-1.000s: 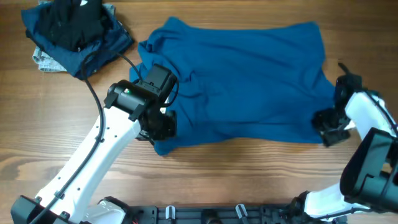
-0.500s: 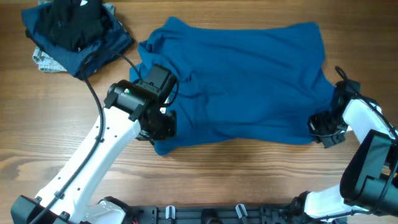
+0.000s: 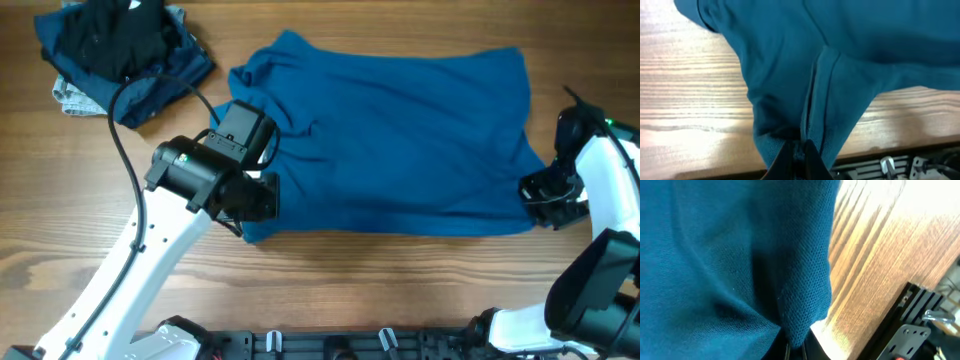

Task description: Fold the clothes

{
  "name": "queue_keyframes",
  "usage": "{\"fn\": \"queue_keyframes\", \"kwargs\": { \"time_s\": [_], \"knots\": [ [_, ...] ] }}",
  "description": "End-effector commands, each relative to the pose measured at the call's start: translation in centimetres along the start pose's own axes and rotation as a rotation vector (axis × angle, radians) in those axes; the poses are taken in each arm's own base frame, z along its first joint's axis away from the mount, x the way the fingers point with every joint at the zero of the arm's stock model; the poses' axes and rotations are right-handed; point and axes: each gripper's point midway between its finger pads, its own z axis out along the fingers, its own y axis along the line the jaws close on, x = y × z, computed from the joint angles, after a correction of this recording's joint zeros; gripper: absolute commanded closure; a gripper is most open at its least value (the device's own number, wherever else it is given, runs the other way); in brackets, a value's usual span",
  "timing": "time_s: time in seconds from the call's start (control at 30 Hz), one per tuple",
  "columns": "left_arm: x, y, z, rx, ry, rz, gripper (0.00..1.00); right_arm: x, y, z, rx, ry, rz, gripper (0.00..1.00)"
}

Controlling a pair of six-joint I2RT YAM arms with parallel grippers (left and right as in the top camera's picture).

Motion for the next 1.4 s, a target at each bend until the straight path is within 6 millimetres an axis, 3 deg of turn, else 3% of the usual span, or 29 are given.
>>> {"fn": "queue_keyframes", "kwargs": {
  "time_s": [0.0, 0.2, 0.4, 0.63, 0.7, 0.87, 0.93, 1.0, 1.07, 1.1, 1.2, 1.27, 1.3, 1.37],
  "knots": [
    [-2.2, 0.0, -0.9, -0.01, -0.105, 0.005, 0.96, -1.3, 0.3, -0.9, -0.022, -0.065, -0.013, 0.95],
    [-5.8, -0.6, -0.4, -0.017, -0.225, 0.003, 0.96, -2.3, 2.5, -1.1, -0.119, -0.096, 0.0, 0.92],
    [-9.6, 0.2, 0.6, -0.116, -0.339, -0.014, 0.96, -3.8, 5.2, -1.8, -0.244, -0.144, 0.019, 0.96],
    [-11.8, 0.8, 4.3, -0.206, -0.328, -0.018, 0.96, -5.7, 7.2, -2.7, -0.337, -0.22, 0.035, 0.96],
    [-12.5, 1.0, 5.1, -0.229, -0.338, -0.021, 0.96, -6.2, 7.9, -2.8, -0.368, -0.244, 0.037, 0.92],
    [-13.1, 1.7, 7.1, -0.261, -0.31, -0.032, 0.96, -6.3, 9.4, -3.0, -0.408, -0.273, 0.017, 0.91],
    [-13.4, 2.6, 7.7, -0.283, -0.302, -0.048, 0.96, -6.0, 10.1, -3.3, -0.42, -0.283, -0.003, 0.81],
    [-14.1, 3.2, 7.6, -0.283, -0.318, -0.073, 0.96, -5.7, 11.0, -3.3, -0.427, -0.295, -0.041, 0.51],
    [-15.0, 4.0, 7.4, -0.277, -0.346, -0.103, 0.81, -5.6, 11.3, -3.3, -0.417, -0.312, -0.088, 0.08],
    [-15.3, 4.3, 7.3, -0.278, -0.352, -0.113, 0.72, -5.6, 11.3, -3.3, -0.412, -0.317, -0.11, 0.02],
    [-15.2, 5.2, 6.6, -0.285, -0.355, -0.134, 0.59, -5.8, 9.8, -3.4, -0.341, -0.323, -0.122, 0.0],
    [-15.2, 5.5, 5.7, -0.3, -0.379, -0.138, 0.16, -6.0, 8.7, -3.8, -0.302, -0.323, -0.14, 0.01],
    [-15.3, 5.7, 5.0, -0.307, -0.397, -0.142, 0.0, -6.0, 8.3, -3.9, -0.29, -0.318, -0.164, 0.01],
    [-15.1, 5.6, 3.8, -0.294, -0.418, -0.145, 0.0, -5.9, 7.9, -4.0, -0.273, -0.312, -0.227, 0.01]
  ]
}}
